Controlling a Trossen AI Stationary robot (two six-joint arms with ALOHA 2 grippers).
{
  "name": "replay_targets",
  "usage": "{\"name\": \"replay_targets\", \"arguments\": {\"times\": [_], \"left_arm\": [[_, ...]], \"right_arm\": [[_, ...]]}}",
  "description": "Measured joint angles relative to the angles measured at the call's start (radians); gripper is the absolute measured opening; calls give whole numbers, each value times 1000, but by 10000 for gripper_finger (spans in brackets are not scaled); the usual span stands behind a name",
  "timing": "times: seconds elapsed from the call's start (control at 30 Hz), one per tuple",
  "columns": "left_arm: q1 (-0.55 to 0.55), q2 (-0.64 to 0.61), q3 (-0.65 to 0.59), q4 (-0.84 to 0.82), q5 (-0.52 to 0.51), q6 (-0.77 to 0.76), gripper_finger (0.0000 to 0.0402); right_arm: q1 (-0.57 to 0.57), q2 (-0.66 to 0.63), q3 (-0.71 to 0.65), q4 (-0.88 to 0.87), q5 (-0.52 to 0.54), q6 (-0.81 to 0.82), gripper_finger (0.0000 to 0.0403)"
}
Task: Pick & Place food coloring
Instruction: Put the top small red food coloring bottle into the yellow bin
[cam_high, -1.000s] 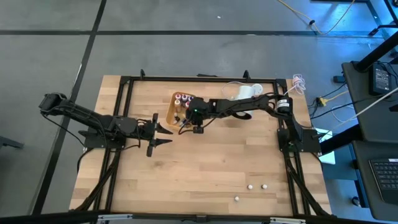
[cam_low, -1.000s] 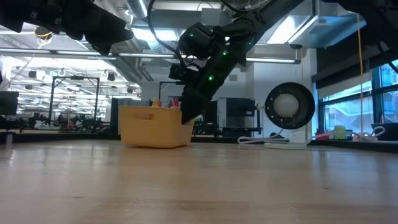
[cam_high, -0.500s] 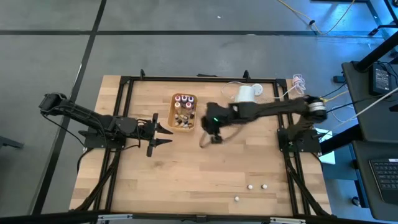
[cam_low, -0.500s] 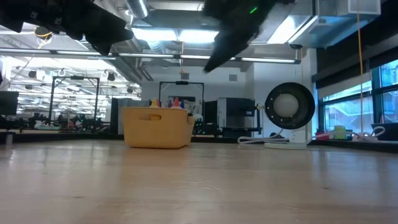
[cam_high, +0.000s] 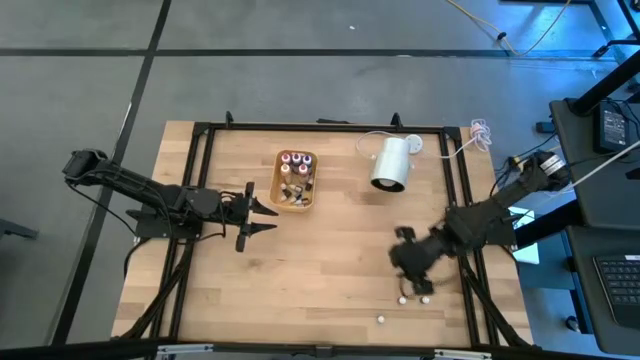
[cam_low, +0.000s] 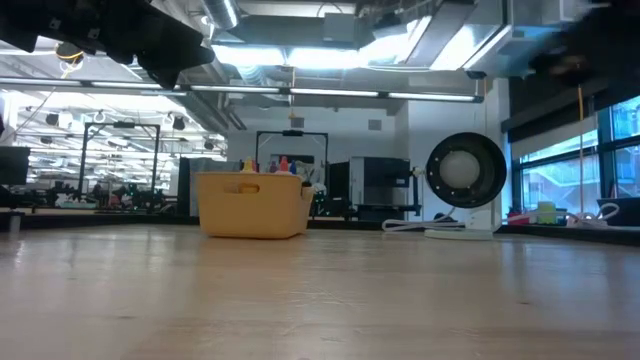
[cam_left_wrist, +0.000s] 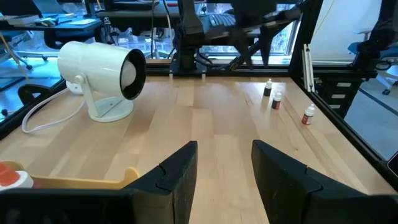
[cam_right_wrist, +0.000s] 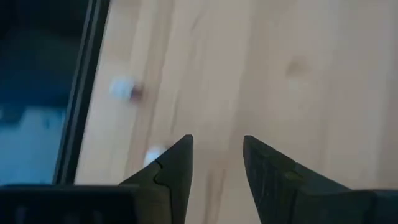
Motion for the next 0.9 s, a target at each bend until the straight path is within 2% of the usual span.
{"name": "replay_targets", "arguments": {"times": [0.27,0.43,0.67,0.9], "left_arm": [[0,0,0,0,-9,0,148],[0,0,0,0,-98,1,148],[0,0,0,0,-283,1,148],[0,0,0,0,-318,1,148]], "right_arm": [[298,14,-19,-30,25,117,142],[416,58,-17,-58,60,265,142],[473,140,-17,-51,99,342,142],[473,211,-17,-77,107,338,142]]}}
